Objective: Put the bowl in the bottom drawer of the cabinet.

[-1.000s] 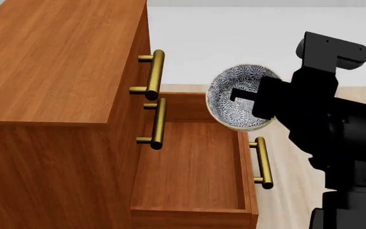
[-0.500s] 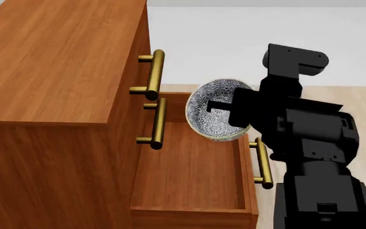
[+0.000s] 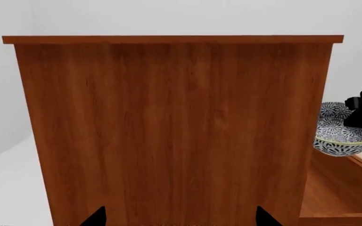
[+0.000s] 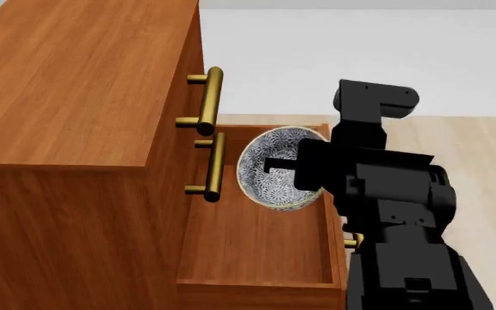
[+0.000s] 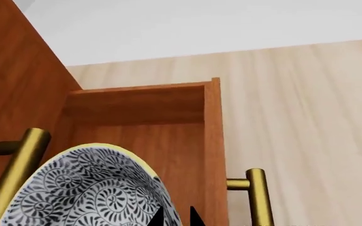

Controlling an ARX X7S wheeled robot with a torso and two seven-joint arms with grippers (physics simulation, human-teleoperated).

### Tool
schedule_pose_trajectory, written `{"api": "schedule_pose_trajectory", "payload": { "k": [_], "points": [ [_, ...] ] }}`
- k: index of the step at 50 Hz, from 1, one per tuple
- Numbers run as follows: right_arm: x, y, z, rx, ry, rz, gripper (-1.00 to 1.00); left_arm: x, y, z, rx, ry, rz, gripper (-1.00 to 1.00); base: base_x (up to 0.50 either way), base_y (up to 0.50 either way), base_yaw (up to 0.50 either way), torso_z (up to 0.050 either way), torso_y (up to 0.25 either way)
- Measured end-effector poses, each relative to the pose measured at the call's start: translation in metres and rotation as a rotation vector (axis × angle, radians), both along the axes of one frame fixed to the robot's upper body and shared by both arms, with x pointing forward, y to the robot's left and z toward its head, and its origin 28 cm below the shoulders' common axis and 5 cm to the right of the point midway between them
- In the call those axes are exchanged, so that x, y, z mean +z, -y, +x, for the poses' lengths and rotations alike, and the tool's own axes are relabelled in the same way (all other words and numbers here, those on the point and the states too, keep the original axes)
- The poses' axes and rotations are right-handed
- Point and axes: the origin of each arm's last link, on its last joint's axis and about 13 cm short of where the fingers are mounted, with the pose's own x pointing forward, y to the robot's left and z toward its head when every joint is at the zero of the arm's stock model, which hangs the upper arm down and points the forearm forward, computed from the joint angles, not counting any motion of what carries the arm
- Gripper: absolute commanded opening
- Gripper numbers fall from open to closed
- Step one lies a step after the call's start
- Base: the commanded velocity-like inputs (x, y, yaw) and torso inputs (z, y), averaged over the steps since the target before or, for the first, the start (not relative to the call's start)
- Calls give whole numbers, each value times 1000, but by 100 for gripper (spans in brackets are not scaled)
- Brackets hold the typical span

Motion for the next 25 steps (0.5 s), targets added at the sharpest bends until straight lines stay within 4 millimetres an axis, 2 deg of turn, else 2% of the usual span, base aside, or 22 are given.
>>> {"api": "schedule_pose_trajectory", "payload": {
  "k": [25],
  "points": [
    [-16, -10, -3, 27, -29, -3, -100, -2, -1, 0, 7, -4, -5, 100, 0, 0, 0, 0, 0]
  ]
}}
